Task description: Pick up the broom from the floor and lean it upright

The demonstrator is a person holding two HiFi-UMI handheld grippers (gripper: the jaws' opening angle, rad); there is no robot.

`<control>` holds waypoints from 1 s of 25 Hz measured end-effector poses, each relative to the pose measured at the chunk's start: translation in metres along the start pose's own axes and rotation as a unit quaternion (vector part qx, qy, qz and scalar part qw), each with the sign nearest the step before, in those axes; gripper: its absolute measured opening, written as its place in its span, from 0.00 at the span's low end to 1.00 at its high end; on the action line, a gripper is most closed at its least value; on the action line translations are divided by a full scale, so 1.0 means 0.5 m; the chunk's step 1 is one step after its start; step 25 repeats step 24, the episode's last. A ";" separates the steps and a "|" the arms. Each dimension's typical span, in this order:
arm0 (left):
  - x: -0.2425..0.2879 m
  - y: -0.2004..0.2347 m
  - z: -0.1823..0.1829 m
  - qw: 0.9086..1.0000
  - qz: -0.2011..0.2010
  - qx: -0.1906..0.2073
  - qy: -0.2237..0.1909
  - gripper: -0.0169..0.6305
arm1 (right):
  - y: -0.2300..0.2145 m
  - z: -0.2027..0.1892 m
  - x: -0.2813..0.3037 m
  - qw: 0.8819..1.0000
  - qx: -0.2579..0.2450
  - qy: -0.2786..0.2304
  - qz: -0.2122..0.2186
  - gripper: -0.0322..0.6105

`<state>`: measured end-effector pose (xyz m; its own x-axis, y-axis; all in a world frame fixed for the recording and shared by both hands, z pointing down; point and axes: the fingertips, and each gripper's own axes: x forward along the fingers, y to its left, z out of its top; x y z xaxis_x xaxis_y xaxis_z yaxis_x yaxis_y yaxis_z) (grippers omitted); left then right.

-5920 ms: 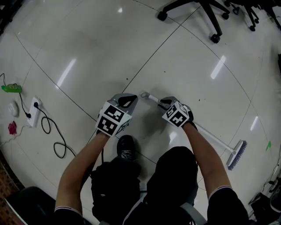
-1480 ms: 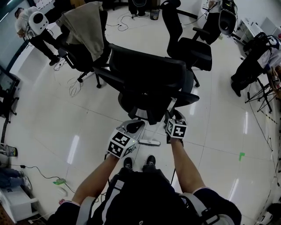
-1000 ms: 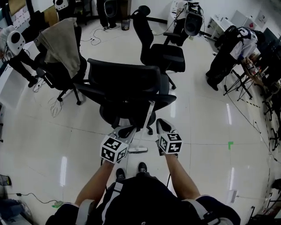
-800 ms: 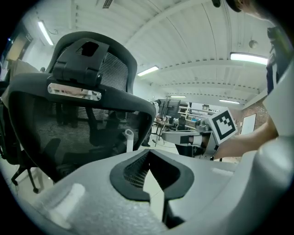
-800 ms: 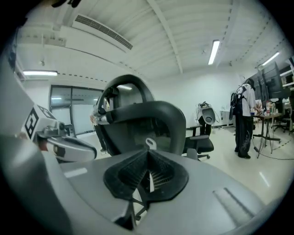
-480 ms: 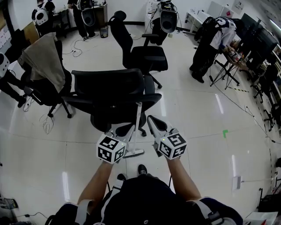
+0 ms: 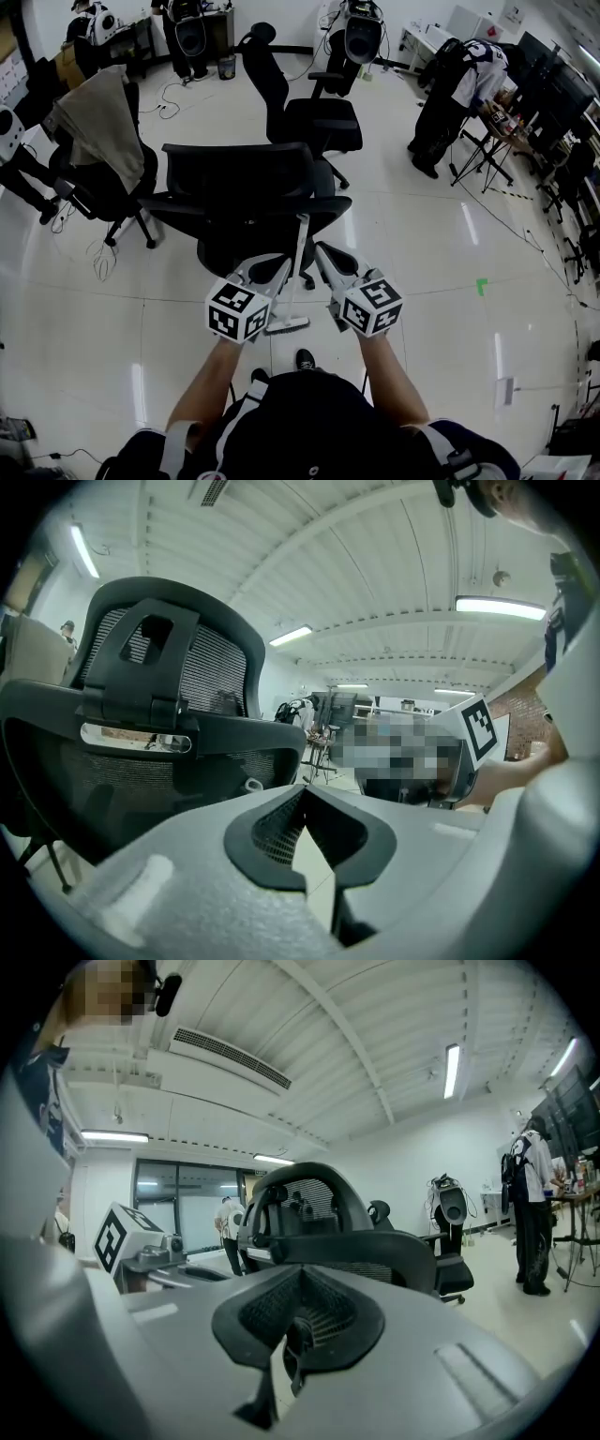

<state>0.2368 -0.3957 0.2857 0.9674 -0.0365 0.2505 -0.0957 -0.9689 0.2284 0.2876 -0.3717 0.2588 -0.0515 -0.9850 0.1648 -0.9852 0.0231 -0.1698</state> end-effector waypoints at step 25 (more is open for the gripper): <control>-0.001 -0.002 0.008 1.000 0.003 -0.012 -0.005 0.03 | 0.011 0.001 0.001 1.000 0.007 -0.001 0.019 0.05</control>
